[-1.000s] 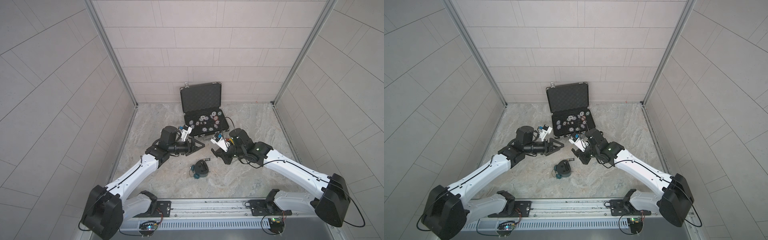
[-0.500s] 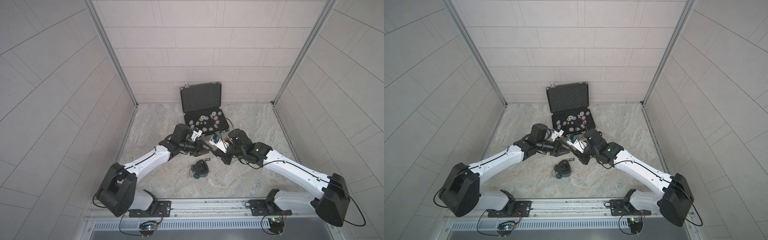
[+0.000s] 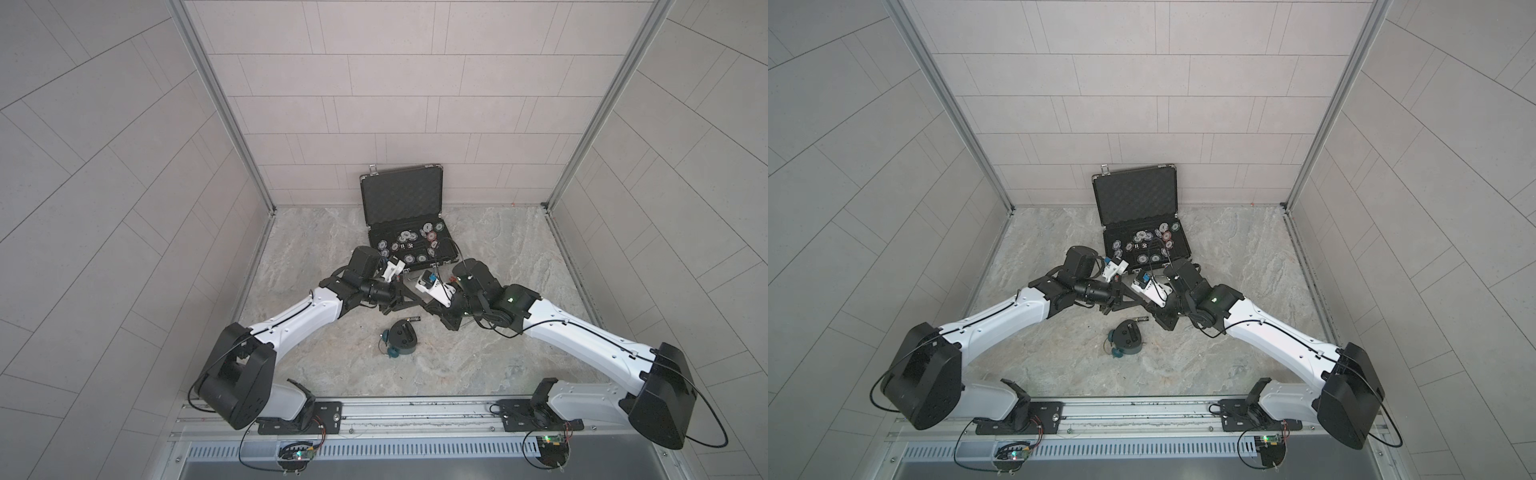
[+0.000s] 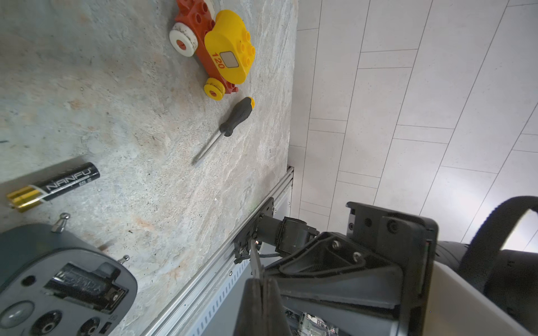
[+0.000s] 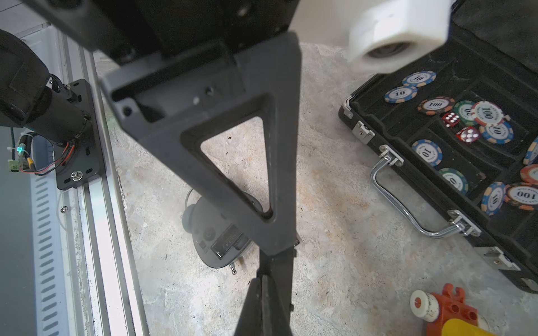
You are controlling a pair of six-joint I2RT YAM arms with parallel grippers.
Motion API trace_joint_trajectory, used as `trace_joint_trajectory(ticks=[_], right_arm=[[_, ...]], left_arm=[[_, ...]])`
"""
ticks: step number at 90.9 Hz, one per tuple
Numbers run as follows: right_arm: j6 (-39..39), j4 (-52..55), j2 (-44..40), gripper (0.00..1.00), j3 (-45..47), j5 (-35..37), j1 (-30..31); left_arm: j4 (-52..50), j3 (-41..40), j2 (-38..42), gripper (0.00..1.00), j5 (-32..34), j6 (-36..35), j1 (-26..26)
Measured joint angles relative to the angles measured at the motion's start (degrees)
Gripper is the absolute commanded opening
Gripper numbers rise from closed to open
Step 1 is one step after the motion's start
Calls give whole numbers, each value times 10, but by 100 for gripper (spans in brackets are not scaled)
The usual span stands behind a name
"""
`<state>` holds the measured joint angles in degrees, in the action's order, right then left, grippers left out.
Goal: Remove the battery from the alarm
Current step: Pick up the cover from the center of the board.
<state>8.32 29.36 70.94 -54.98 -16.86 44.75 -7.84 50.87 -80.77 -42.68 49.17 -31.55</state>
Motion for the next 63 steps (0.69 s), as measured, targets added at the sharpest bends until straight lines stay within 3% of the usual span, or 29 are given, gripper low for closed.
trace_joint_trajectory(ticks=[13,27,41,63], right_arm=[[-16,3,-3,36,-9,19,0],[-8,-5,-47,47,9,40,0],[26,-24,-101,50,44,39,2],[98,-31,-74,50,29,43,30]], left_arm=[[-37,5,2,0,14,-2,1],[-78,5,22,0,36,50,15],[-151,14,52,0,81,161,32],[-239,41,43,0,84,276,33]])
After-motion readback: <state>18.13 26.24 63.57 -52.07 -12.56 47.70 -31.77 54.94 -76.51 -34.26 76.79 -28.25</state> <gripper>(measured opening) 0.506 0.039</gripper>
